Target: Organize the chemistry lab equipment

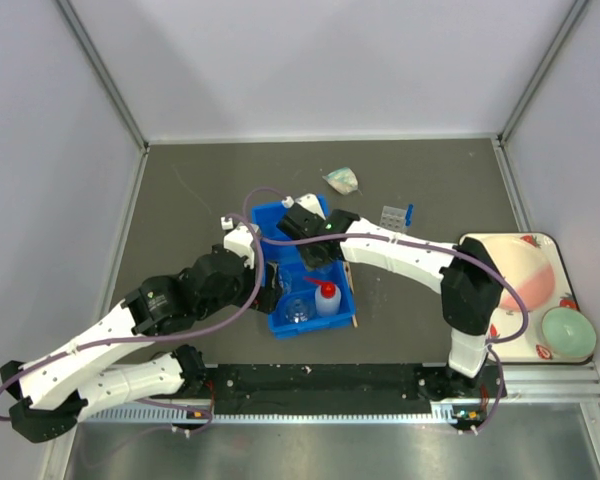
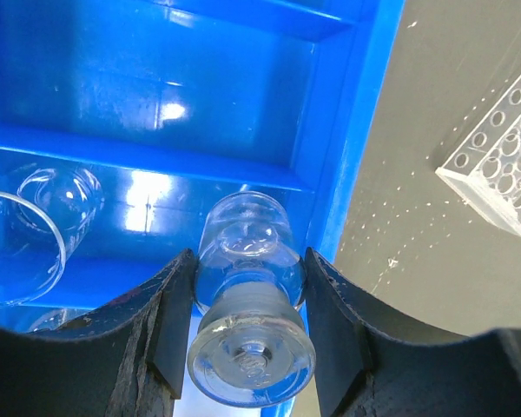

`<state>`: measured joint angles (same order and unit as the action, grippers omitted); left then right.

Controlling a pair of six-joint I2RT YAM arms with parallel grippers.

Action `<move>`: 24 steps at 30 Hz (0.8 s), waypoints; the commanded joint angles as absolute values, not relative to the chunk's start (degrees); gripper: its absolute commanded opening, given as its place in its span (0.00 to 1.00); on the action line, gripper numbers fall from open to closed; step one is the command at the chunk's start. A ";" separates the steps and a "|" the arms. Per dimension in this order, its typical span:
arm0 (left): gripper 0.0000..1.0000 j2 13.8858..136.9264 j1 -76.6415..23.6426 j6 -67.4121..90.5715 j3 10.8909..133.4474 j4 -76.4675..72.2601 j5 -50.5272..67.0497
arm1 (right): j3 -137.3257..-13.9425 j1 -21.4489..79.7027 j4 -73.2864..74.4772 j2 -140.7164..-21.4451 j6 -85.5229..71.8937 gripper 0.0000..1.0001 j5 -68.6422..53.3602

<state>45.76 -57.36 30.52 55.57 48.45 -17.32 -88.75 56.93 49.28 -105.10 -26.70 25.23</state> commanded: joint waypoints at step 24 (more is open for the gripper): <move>0.99 45.35 -57.22 30.32 55.99 47.11 -17.22 | -82.62 56.95 38.32 -106.87 -30.76 0.25 18.37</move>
<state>46.02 -57.36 30.50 55.57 48.42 -16.95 -81.38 56.95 41.01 -105.93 -29.93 18.76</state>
